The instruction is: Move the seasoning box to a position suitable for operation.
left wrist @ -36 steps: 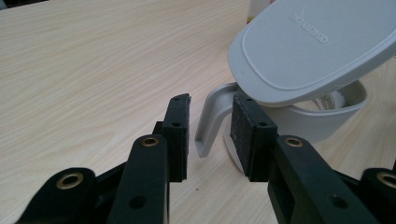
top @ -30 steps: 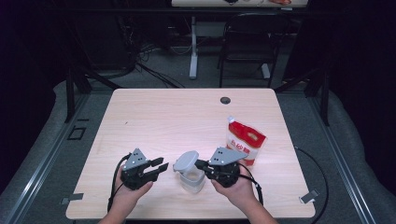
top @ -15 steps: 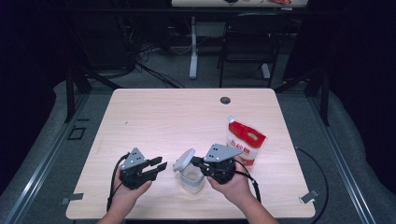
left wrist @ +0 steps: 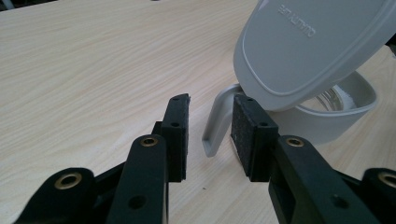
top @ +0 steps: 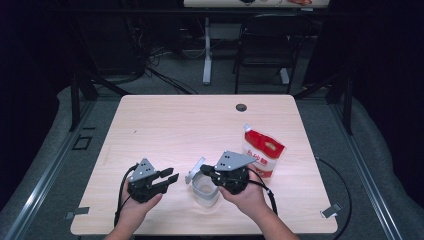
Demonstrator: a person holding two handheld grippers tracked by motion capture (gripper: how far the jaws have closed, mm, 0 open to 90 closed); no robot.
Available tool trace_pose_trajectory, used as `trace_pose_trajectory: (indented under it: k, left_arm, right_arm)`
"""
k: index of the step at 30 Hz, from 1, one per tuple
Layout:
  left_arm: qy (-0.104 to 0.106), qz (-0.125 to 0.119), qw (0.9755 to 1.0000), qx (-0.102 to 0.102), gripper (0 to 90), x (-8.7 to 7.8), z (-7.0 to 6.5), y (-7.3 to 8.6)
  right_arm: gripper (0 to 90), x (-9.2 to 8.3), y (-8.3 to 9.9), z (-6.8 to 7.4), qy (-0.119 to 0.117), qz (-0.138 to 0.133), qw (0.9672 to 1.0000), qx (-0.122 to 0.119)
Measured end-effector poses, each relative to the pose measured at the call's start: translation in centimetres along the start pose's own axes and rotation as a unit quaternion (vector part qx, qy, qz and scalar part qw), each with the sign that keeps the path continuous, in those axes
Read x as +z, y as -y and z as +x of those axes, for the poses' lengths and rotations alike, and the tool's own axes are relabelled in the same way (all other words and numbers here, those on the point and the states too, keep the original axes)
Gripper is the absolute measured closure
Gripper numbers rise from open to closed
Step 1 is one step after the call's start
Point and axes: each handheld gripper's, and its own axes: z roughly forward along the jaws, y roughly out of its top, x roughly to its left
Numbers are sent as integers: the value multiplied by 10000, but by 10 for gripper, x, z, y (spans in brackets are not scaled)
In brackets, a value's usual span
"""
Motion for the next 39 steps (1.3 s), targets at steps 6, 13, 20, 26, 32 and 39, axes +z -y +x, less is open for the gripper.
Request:
trace_pose_trajectory:
  k: [6,13,20,26,32,39]
  left_arm:
    - [-2,32,10000,-8,674,1,1,1]
    - [7,45,10000,5,675,3,-1,2]
    - [-13,95,9999,58,682,6,-2,5]
    - [26,148,9999,55,689,11,-3,7]
    - [28,179,9998,43,675,15,-5,10]
    - [104,279,9995,108,676,26,-12,13]
  right_arm:
    - [894,2,-4,0,22,-35,10000,-43]
    - [885,5,-6,0,17,-31,10000,-45]
    - [882,5,-6,1,41,-42,10000,-62]
    - [862,0,-4,1,87,-20,9999,-121]
    - [844,-6,4,-1,150,-2,9999,-74]
    - [817,-22,16,1,213,-55,9998,-35]
